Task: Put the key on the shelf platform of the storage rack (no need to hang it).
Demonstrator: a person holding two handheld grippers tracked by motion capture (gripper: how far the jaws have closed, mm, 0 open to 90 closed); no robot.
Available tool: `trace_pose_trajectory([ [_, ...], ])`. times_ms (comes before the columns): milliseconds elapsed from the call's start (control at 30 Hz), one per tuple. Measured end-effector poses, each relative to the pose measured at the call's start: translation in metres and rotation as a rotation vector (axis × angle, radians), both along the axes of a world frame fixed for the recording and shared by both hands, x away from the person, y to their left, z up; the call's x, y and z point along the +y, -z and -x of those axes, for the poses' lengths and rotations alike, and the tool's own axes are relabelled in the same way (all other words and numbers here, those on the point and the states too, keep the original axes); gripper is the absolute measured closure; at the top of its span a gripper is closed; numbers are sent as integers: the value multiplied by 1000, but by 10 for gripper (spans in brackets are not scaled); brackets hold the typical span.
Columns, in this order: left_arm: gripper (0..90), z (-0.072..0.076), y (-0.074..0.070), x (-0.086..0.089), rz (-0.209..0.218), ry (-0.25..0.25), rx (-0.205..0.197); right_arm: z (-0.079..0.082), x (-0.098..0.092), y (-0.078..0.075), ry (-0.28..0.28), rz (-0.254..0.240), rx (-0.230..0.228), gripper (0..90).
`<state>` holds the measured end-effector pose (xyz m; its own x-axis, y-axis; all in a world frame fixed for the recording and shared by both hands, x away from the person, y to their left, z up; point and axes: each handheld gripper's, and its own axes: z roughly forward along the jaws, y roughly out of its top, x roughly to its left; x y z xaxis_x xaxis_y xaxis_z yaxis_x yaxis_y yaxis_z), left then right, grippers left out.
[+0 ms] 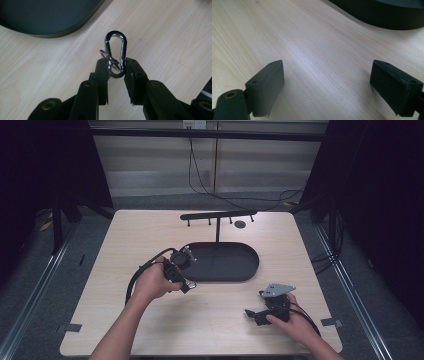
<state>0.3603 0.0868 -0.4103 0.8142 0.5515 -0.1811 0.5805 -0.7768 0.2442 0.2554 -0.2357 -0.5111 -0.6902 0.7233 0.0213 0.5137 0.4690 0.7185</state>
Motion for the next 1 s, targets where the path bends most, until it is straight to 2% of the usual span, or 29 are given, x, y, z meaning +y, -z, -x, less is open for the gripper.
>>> trace_pose_trajectory([
  [233,731,-5,-3,0,-3,-8,-5,0,0,0,0,-2,1,119],
  [300,731,-5,-3,-1,9,-19,-7,0,0,0,1,0,0,119],
  [567,731,-10,-8,-4,-3,-24,-6,0,0,0,1,0,1,119],
  [1000,731,-20,-17,-9,16,-49,-12,0,0,0,3,-2,0,119],
])
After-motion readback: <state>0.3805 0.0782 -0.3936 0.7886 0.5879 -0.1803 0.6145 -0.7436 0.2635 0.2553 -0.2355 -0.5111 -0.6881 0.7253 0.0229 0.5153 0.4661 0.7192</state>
